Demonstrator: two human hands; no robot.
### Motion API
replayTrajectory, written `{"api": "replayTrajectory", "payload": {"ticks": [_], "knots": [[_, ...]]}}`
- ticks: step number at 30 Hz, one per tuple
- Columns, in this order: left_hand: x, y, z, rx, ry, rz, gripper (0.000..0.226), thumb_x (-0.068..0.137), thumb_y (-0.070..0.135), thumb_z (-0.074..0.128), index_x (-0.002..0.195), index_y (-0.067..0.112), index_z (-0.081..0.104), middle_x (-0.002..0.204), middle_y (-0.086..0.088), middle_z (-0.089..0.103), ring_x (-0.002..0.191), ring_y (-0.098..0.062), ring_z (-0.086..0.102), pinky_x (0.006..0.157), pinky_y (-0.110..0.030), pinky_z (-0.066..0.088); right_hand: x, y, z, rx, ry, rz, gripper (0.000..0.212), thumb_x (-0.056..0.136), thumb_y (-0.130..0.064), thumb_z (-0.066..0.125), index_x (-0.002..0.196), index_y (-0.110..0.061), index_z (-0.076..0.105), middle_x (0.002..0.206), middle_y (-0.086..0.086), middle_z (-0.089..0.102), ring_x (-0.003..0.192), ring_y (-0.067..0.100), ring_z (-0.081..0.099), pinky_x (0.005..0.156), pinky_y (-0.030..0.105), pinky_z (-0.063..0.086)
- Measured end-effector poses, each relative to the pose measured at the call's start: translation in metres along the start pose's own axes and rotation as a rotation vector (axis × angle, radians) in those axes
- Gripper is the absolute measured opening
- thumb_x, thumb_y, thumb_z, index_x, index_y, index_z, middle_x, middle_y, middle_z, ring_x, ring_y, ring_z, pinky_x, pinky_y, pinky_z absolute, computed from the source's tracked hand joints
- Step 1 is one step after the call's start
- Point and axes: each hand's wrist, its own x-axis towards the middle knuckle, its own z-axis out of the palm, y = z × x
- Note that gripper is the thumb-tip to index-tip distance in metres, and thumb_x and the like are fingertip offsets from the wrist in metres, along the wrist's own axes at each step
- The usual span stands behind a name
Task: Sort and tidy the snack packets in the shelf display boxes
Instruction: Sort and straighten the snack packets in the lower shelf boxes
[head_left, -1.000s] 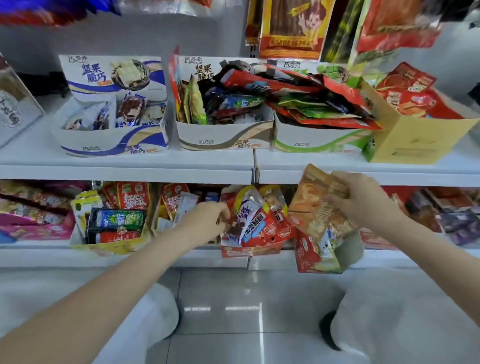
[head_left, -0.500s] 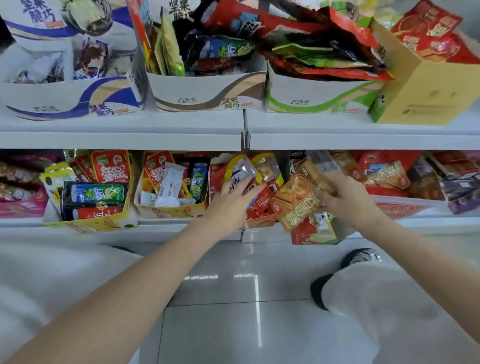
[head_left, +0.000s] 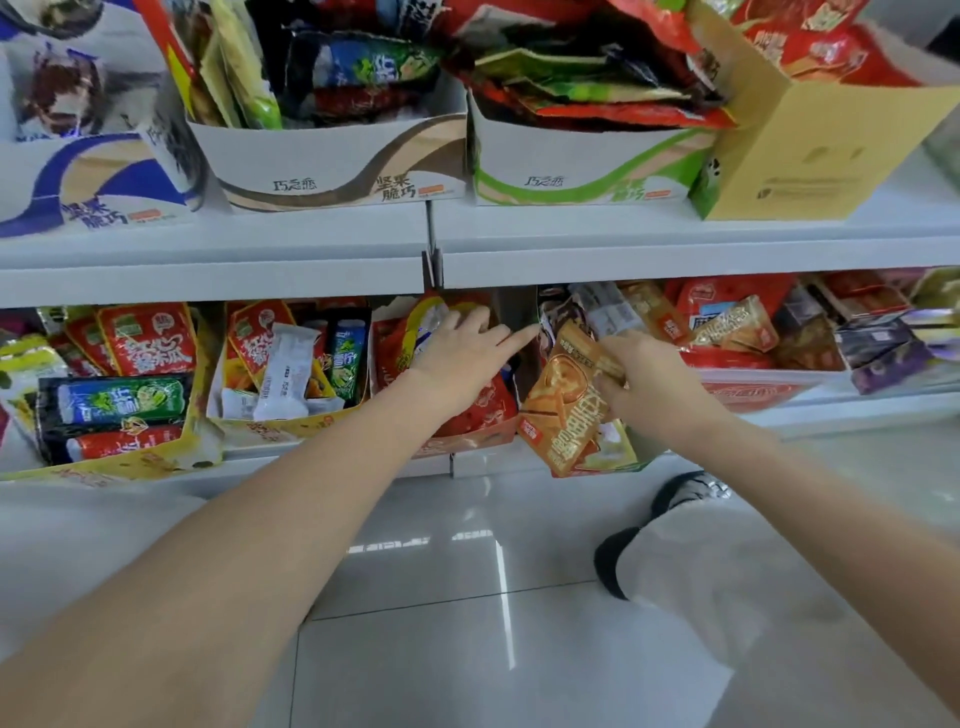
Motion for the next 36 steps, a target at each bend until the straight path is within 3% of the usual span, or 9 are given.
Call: {"api": "replayTrajectory", "payload": {"ticks": [3, 6, 8, 13, 18, 23, 27, 30, 36], "knots": [[-0.014, -0.012, -0.003, 0.011, 0.052, -0.01, 0.058, 0.087, 0.008, 0.053, 0.14, 0.018, 0.032, 0.135, -0.005, 0.042, 0.125, -0.029, 0.03, 0.099, -0.041, 0.029, 0.002, -0.001, 0.002, -0.009, 0.032, -0.035, 0.01, 0.089, -0.004, 0.05, 0.094, 0.001, 0.056, 0.081, 0.005, 0.042, 0.077, 0.023, 0.045, 0.066, 0.026, 0.031], [-0.042, -0.028, 0.003, 0.014, 0.171, 0.055, 0.022, 0.078, 0.012, 0.067, 0.099, 0.011, 0.067, 0.11, -0.01, 0.054, 0.109, -0.031, 0.044, 0.085, -0.042, 0.04, -0.001, -0.004, 0.002, 0.024, 0.058, -0.065, 0.009, 0.09, -0.005, 0.049, 0.086, 0.0, 0.055, 0.074, 0.007, 0.05, 0.063, 0.022, 0.046, 0.057, 0.027, 0.034], [-0.063, -0.041, 0.012, -0.165, 0.278, -0.053, 0.014, 0.066, 0.006, 0.077, 0.079, 0.008, 0.071, 0.094, -0.012, 0.058, 0.094, -0.031, 0.049, 0.074, -0.042, 0.049, -0.003, -0.004, -0.001, 0.047, 0.102, -0.077, 0.01, 0.09, -0.004, 0.049, 0.081, -0.003, 0.055, 0.06, 0.002, 0.049, 0.05, 0.015, 0.044, 0.048, 0.026, 0.036], [-0.103, -0.055, 0.024, -0.491, 0.197, -0.301, 0.025, 0.077, 0.002, 0.068, 0.101, 0.008, 0.07, 0.121, -0.013, 0.05, 0.107, -0.031, 0.044, 0.093, -0.044, 0.043, -0.003, -0.013, -0.008, 0.239, 0.297, -0.028, 0.024, 0.088, -0.003, 0.052, 0.068, -0.013, 0.046, 0.053, -0.005, 0.042, 0.045, 0.008, 0.037, 0.043, 0.012, 0.033], [-0.106, -0.054, 0.028, -0.555, 0.165, -0.334, 0.026, 0.084, 0.009, 0.063, 0.11, 0.009, 0.066, 0.129, -0.01, 0.044, 0.111, -0.025, 0.046, 0.097, -0.041, 0.043, 0.003, -0.043, 0.022, 0.336, 0.299, 0.004, 0.027, 0.092, -0.009, 0.05, 0.068, -0.017, 0.044, 0.065, -0.006, 0.042, 0.055, 0.013, 0.038, 0.051, 0.012, 0.032], [-0.107, -0.058, 0.025, -0.502, 0.173, -0.301, 0.025, 0.085, 0.011, 0.061, 0.11, 0.009, 0.066, 0.124, -0.009, 0.046, 0.115, -0.026, 0.041, 0.099, -0.041, 0.04, 0.041, -0.051, 0.066, 0.157, 0.057, 0.058, 0.017, 0.091, -0.011, 0.049, 0.091, -0.003, 0.063, 0.115, 0.015, 0.059, 0.117, 0.03, 0.047, 0.095, 0.028, 0.029], [-0.111, -0.058, 0.026, -0.473, 0.202, -0.284, 0.025, 0.084, 0.011, 0.062, 0.109, 0.007, 0.066, 0.125, -0.012, 0.048, 0.119, -0.03, 0.038, 0.096, -0.045, 0.042, 0.057, -0.05, 0.082, -0.033, -0.091, 0.119, 0.023, 0.09, -0.014, 0.048, 0.108, -0.002, 0.055, 0.122, 0.021, 0.053, 0.123, 0.037, 0.037, 0.102, 0.039, 0.034], [-0.113, -0.059, 0.027, -0.456, 0.185, -0.293, 0.027, 0.084, 0.013, 0.062, 0.11, 0.007, 0.065, 0.126, -0.012, 0.049, 0.124, -0.032, 0.035, 0.101, -0.046, 0.037, 0.062, -0.05, 0.083, -0.147, -0.096, 0.088, 0.036, 0.09, -0.016, 0.048, 0.124, -0.003, 0.048, 0.138, 0.021, 0.04, 0.131, 0.036, 0.03, 0.108, 0.038, 0.022], [-0.113, -0.059, 0.025, -0.411, 0.153, -0.319, 0.03, 0.087, 0.02, 0.058, 0.116, 0.014, 0.062, 0.134, -0.002, 0.043, 0.132, -0.025, 0.022, 0.108, -0.041, 0.022, 0.047, -0.048, 0.08, 0.044, 0.035, -0.026, 0.015, 0.088, -0.003, 0.052, 0.099, 0.002, 0.06, 0.105, 0.013, 0.058, 0.097, 0.028, 0.054, 0.089, 0.033, 0.042]]}}
